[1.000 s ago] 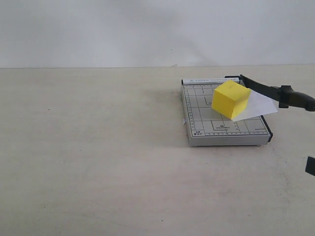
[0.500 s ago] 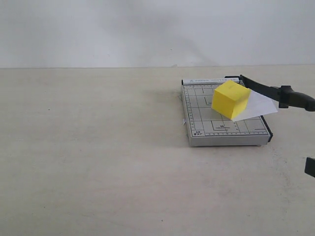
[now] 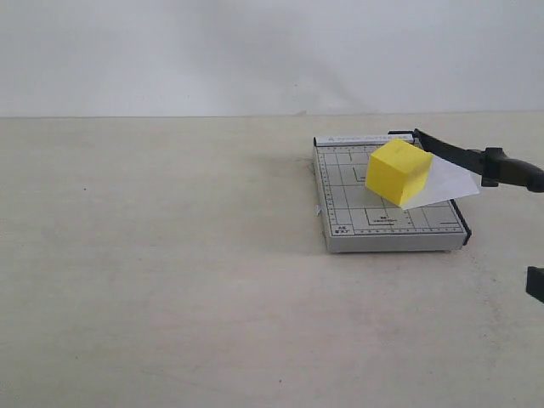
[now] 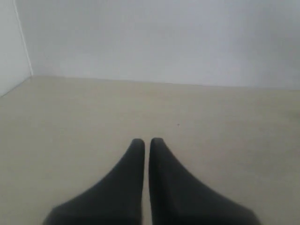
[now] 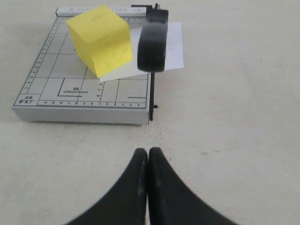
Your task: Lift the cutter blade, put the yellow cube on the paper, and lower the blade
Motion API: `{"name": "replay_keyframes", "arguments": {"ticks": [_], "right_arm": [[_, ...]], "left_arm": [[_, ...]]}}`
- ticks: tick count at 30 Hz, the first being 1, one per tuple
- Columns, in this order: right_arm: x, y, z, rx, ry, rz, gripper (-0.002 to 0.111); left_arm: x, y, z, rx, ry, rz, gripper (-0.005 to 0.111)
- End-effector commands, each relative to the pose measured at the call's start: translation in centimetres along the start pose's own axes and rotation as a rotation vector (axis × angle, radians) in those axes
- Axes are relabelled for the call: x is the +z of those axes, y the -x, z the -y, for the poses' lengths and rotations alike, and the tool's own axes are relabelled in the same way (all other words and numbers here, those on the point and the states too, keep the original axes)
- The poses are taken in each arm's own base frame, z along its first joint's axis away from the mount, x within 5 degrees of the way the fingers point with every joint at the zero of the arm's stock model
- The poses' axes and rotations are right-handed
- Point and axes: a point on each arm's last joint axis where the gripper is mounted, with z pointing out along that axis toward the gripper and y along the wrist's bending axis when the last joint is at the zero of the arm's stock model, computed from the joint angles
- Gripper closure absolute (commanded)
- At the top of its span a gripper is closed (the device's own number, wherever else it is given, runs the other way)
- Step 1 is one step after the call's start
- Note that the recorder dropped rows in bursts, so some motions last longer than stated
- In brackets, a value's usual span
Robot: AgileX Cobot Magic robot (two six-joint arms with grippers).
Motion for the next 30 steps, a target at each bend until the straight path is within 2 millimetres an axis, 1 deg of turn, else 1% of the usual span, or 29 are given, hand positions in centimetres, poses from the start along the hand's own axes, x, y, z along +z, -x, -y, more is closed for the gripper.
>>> {"name": "replay_keyframes", "arguments": {"ticks": [1, 3, 4, 6, 9, 10, 11, 12, 13, 14, 16, 18, 19, 20, 21, 24, 25, 26, 28, 30], "right_arm": [[-0.4, 1.4, -0.1, -0.052, 0.004, 0.145, 0.108], [-0.6, 2.1, -0.1, -0.078, 0.005, 0.227, 0.108], [-0.7, 2.8, -0.2, -0.078, 0.008, 0.301, 0.108], [-1.1, 4.1, -0.2, -0.078, 0.01, 0.376, 0.108], [-1.1, 7.0, -0.3, -0.076, 0.005, 0.347, 0.108], [-0.9, 8.7, -0.2, -0.101, -0.008, 0.306, 0.108], [-0.6, 9.8, -0.1, -0.112, -0.018, 0.274, 0.108], [-0.1, 11.0, 0.0, -0.111, -0.028, 0.236, 0.108], [0.3, 12.9, 0.5, -0.1, -0.051, 0.192, 0.108], [0.9, 14.1, 0.8, -0.083, -0.064, 0.141, 0.108], [1.6, 16.6, 1.5, -0.056, -0.089, -0.013, 0.108], [1.7, 18.1, 1.6, -0.076, -0.089, -0.192, 0.106], [1.9, 18.6, 1.6, -0.083, -0.087, -0.268, 0.101], [2.1, 19.0, 1.6, -0.082, -0.084, -0.309, 0.096], [2.3, 19.3, 1.5, -0.079, -0.069, -0.342, 0.089], [3.2, 19.5, 1.2, -0.085, -0.031, -0.383, 0.068], [3.4, 19.4, 1.2, -0.083, -0.029, -0.391, 0.063], [3.7, 19.1, 1.3, -0.082, -0.027, -0.413, 0.061], [4.0, 18.8, 1.3, -0.078, -0.025, -0.451, 0.061], [4.2, 18.6, 1.3, -0.062, -0.024, -0.448, 0.061]], "left_arm": [[-0.1, -0.5, -0.6, 0.068, 0.068, -0.053, 0.102], [-0.1, -0.5, -0.8, 0.101, 0.081, -0.055, 0.102], [-0.1, -0.5, -0.8, 0.105, 0.082, -0.054, 0.102], [-0.1, -0.4, -0.7, 0.105, 0.076, -0.045, 0.102], [0.0, 0.0, -0.5, 0.1, 0.052, -0.008, 0.102], [0.0, 0.1, -0.3, 0.094, 0.038, 0.011, 0.102], [0.0, 0.3, -0.2, 0.094, 0.025, 0.032, 0.102], [0.0, 0.5, -0.1, 0.096, 0.015, 0.05, 0.102], [-0.1, 0.6, 0.0, 0.097, 0.003, 0.07, 0.102], [-0.1, 0.8, 0.1, 0.097, -0.006, 0.085, 0.102], [-0.1, 0.9, 0.2, 0.098, -0.017, 0.102, 0.102], [-0.1, 1.0, 0.2, 0.098, -0.021, 0.108, 0.102], [-0.1, 1.0, 0.2, 0.098, -0.021, 0.108, 0.102], [-0.1, 1.0, 0.2, 0.098, -0.021, 0.108, 0.102], [-0.1, 1.0, 0.2, 0.098, -0.021, 0.108, 0.102], [-0.1, 1.0, 0.2, 0.098, -0.021, 0.108, 0.102], [-0.1, 1.0, 0.2, 0.099, -0.02, 0.108, 0.102], [-0.1, 1.0, 0.2, 0.099, -0.02, 0.108, 0.102], [-0.1, 1.0, 0.2, 0.099, -0.02, 0.108, 0.102], [-0.1, 1.0, 0.2, 0.099, -0.02, 0.108, 0.102]]}}
